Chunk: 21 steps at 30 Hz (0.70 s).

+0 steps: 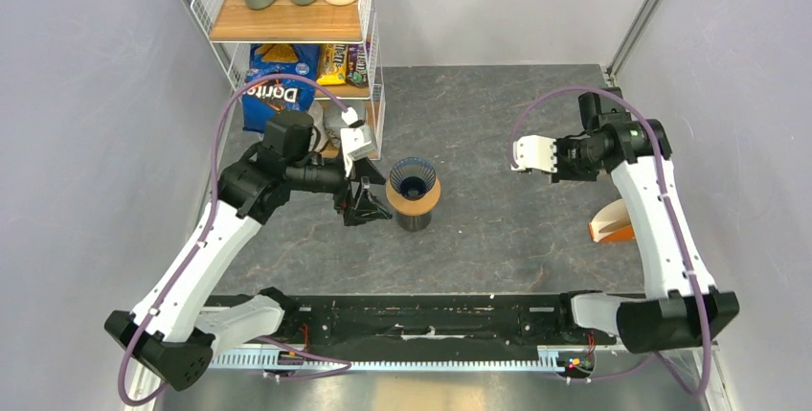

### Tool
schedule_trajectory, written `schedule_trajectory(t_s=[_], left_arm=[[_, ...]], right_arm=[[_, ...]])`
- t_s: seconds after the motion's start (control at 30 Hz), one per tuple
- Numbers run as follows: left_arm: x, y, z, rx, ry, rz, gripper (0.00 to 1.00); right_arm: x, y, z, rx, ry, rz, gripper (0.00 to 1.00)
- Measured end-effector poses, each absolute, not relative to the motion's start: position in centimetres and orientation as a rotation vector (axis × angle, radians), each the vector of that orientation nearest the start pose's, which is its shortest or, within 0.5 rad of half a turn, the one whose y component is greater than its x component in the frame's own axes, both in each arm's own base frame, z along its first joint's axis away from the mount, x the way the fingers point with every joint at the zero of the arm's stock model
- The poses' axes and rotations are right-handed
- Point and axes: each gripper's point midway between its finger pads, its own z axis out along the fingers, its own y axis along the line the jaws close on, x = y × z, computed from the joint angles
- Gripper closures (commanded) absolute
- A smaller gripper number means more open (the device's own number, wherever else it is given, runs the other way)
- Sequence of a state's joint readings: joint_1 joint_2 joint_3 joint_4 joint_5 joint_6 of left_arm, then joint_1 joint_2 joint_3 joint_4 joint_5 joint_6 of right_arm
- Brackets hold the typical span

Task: Place the coffee filter in the dripper

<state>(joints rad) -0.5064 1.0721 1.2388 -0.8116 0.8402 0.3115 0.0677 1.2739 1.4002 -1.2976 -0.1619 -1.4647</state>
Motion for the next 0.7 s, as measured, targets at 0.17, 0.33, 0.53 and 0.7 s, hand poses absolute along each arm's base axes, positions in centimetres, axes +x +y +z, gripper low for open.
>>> schedule_trajectory(t_s=[0.17,0.33,0.53,0.7], left_arm=[[18.0,-24.2,32.1,1.208,1.609,-1.018,0.14],[19.0,-25.3,32.8,1.193,1.512,-0.99,0.14],[17.9,-27.8,33.3,1.295,1.378,-0.971,0.13],[16.7,-30.4,32.1,1.411,1.312,-0.935,0.13]], right_arm=[[25.8,6.3,27.1,-1.924,1.699,-0.088,1.0],[23.5,12.0,29.6,-1.917,1.592,0.149,1.0],[21.0,17.2,30.2,-1.883,1.615,0.455,1.0],[19.1,20.1,30.3,-1.878,1.629,0.62,1.0]])
